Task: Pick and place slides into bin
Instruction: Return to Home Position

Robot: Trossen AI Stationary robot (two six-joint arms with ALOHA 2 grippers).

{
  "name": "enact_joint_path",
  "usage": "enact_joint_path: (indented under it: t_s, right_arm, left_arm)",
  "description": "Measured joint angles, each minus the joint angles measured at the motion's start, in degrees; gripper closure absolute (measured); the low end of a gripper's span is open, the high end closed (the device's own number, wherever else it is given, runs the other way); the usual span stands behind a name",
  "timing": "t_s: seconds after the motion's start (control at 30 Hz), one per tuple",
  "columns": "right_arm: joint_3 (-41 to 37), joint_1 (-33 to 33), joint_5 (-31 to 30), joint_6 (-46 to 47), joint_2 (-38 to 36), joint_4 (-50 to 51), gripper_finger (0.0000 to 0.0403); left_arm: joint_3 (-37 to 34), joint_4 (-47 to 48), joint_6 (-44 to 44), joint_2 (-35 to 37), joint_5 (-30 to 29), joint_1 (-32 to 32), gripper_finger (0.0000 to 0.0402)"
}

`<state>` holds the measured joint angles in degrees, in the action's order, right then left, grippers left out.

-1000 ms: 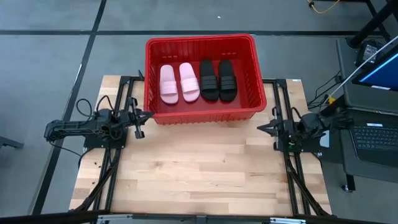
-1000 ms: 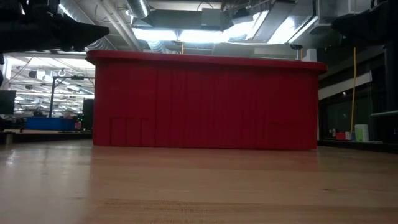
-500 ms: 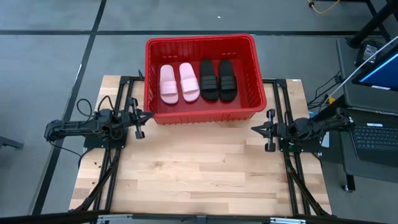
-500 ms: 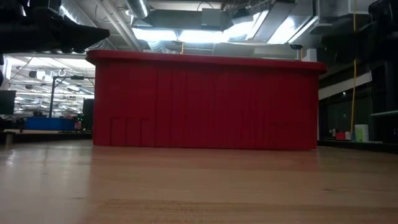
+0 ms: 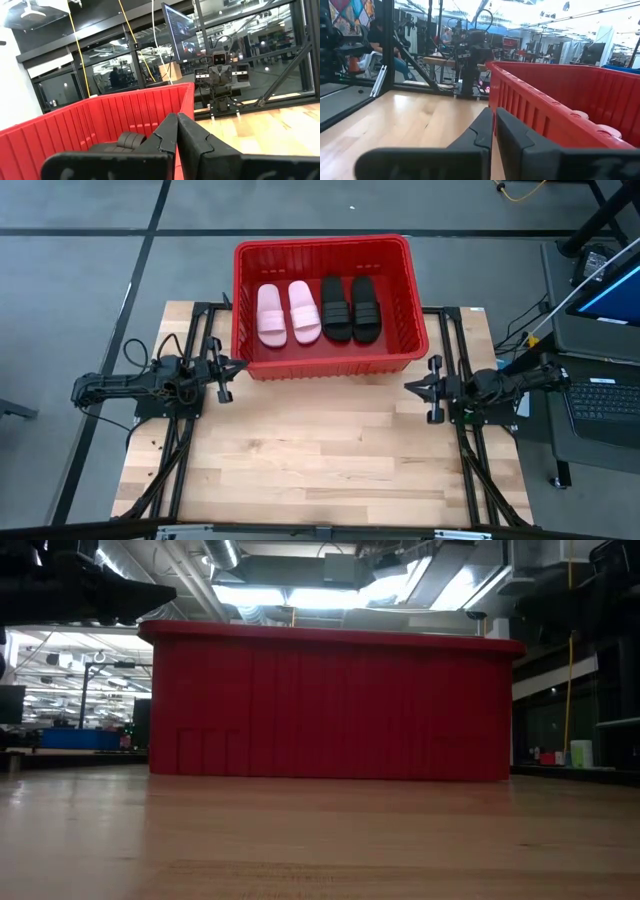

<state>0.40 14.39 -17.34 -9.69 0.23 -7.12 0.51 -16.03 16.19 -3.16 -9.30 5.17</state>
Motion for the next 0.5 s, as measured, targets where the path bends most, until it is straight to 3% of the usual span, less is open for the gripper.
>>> enact_joint_path:
  t_s: [0.27, 0.5]
  right_arm:
    - [0.0, 0.0, 0.1, 1.8, 0.0, -2.6, 0.0387]
    - [0.0, -1.3, 6.2, 1.7, 0.0, -2.0, 0.0391]
  left_arm:
    - [0.0, 0.0, 0.0, 0.0, 0.0, 0.0, 0.0394]
    - [0.0, 0.0, 0.0, 0.0, 0.0, 0.0, 0.0397]
